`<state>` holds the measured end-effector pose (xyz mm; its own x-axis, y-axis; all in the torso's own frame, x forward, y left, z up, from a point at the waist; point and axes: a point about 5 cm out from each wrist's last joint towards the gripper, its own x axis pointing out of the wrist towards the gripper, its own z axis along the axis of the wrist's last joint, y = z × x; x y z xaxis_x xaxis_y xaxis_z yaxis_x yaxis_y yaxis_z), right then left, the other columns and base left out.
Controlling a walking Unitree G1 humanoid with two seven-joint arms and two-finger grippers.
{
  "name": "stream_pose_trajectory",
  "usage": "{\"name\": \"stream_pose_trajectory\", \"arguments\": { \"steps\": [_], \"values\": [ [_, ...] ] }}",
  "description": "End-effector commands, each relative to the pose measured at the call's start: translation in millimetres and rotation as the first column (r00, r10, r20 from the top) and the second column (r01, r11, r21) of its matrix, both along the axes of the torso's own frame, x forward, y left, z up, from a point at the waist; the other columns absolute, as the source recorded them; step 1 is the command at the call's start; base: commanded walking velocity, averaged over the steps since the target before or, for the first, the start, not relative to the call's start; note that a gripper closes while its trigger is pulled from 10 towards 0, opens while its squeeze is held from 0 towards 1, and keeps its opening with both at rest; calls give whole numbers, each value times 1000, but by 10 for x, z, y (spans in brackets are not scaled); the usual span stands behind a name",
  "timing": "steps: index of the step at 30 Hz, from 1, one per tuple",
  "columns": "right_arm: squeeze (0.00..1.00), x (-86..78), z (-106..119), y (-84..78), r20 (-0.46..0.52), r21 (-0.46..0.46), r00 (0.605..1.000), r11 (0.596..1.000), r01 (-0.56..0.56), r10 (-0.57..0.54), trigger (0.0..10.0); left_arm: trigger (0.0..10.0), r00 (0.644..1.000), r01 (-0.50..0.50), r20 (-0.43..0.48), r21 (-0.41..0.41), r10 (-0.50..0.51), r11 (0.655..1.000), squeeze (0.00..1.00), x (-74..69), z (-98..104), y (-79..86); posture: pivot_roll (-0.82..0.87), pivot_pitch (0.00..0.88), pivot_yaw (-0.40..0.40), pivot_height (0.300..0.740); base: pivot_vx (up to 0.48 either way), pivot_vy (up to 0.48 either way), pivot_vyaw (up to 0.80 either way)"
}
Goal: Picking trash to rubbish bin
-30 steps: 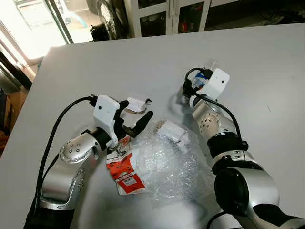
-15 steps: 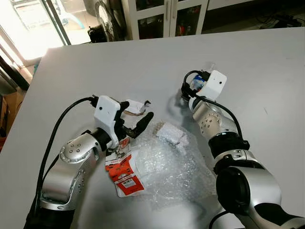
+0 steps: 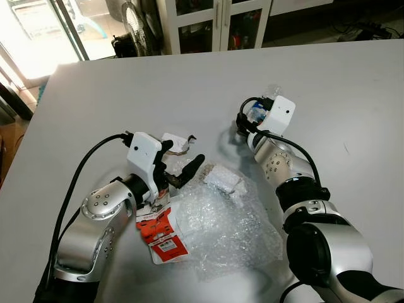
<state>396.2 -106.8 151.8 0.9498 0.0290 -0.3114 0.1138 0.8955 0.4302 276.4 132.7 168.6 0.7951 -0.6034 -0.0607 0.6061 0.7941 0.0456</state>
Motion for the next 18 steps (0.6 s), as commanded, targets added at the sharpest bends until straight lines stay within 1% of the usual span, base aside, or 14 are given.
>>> {"name": "stream_pose_trajectory", "arguments": {
  "steps": [1, 3, 4, 5, 6, 10, 18],
  "values": [
    [0, -358, -791, 29, -354, 25, 935, 1000, -19, 26, 10000, 10000, 1000, 25, -1, -7, -25, 1000, 0, -29, 19, -20, 176, 234, 62, 740, 0, 0, 0],
    [0, -363, -798, 34, -358, 25, 933, 1000, -18, 26, 10000, 10000, 1000, 26, -1, -7, -26, 1000, 0, -28, 20, -20, 175, 234, 63, 740, 0, 0, 0],
    [0, -378, -821, 40, -370, 25, 929, 1000, -14, 23, 2039, 10000, 1000, 27, -2, -6, -27, 1000, 0, -26, 21, -23, 175, 232, 62, 740, 0, 0, 0],
    [0, -386, -833, 41, -377, 25, 926, 1000, -12, 21, 2039, 10000, 1000, 27, -2, -6, -27, 1000, 0, -26, 20, -24, 175, 232, 62, 740, 0, 0, 0],
    [0, -394, -845, 44, -382, 25, 924, 1000, -12, 21, 0, 10000, 1000, 27, -2, -6, -27, 1000, 0, -24, 20, -25, 175, 234, 61, 740, 0, 0, 0],
    [0, -420, -882, 61, -394, 22, 919, 999, -23, 30, 0, 10000, 1000, 27, -3, -6, -27, 1000, 0, -21, 21, -25, 174, 235, 58, 740, 0, 0, 0],
    [0, -422, -888, 39, -397, 21, 918, 1000, -20, 27, 0, 10000, 1000, 28, -6, -4, -28, 1000, 0, -20, 12, -31, 170, 235, 54, 740, 0, 0, 0]
  ]
}}
